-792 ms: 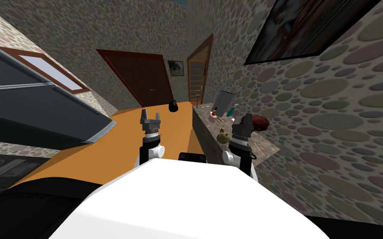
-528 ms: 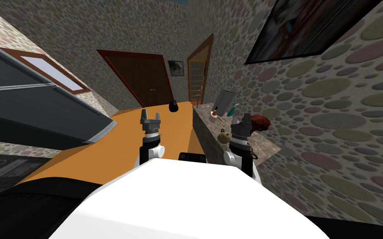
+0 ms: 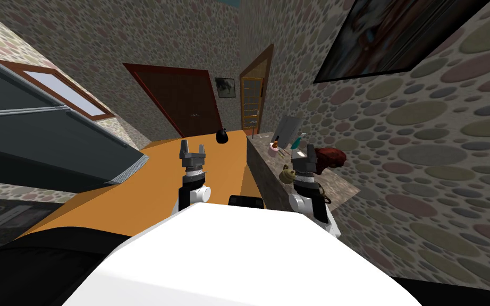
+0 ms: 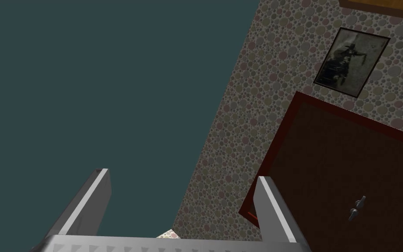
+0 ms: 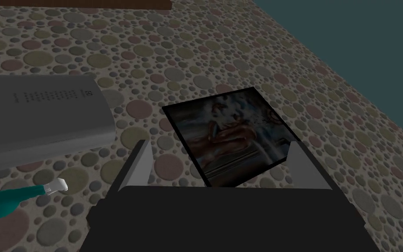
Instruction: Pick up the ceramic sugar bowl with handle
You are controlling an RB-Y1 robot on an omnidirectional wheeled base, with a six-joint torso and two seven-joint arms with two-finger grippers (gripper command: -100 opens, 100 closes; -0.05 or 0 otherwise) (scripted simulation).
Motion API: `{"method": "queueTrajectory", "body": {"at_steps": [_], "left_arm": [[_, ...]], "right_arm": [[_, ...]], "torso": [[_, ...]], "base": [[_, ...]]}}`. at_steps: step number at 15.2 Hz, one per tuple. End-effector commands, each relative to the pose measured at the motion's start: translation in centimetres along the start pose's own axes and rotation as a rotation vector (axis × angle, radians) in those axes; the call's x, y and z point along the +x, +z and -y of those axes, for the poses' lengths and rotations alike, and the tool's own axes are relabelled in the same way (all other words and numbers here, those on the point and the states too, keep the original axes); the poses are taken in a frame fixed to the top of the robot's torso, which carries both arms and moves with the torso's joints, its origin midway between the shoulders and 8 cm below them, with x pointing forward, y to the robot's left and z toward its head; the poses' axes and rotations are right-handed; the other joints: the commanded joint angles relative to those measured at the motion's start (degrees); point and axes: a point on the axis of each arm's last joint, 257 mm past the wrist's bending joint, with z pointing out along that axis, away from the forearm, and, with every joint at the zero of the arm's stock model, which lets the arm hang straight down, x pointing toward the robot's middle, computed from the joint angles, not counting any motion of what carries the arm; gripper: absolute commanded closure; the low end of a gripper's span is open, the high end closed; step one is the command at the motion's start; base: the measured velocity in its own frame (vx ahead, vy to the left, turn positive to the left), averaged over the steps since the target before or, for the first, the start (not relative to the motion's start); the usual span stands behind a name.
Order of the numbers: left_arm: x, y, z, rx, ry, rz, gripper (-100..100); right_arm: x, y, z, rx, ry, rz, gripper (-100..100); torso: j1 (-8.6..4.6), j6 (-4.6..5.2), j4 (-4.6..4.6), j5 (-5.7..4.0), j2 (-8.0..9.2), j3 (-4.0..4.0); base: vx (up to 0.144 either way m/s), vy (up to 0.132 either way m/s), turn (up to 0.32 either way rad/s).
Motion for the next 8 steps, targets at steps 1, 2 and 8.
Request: {"method": "queueTrajectory", "body": {"at_steps": [1, 2, 8], "left_arm": [[0.0, 0.0, 0.0, 0.000, 0.000, 0.000, 0], [0.0, 0.0, 0.0, 0.000, 0.000, 0.000, 0], [0.0, 0.0, 0.0, 0.000, 0.000, 0.000, 0]], "right_arm": [[0.3, 0.1, 0.7, 0.024, 0.045, -0.024, -100], [0.5, 0.2, 1.6, 0.052, 0.105, -0.040, -100], [1.5, 0.4, 4.7, 0.168, 0.279, -0.108, -100]], "torso": [[0.00, 0.00, 0.00, 0.00, 0.00, 0.00], [0.00, 0.01, 0.00, 0.00, 0.00, 0.00], [0.00, 0.00, -0.01, 0.00, -0.03, -0.02]], "base": [[0.009, 0.017, -0.008], [0.011, 0.016, -0.013], [0.012, 0.016, -0.014]]}}
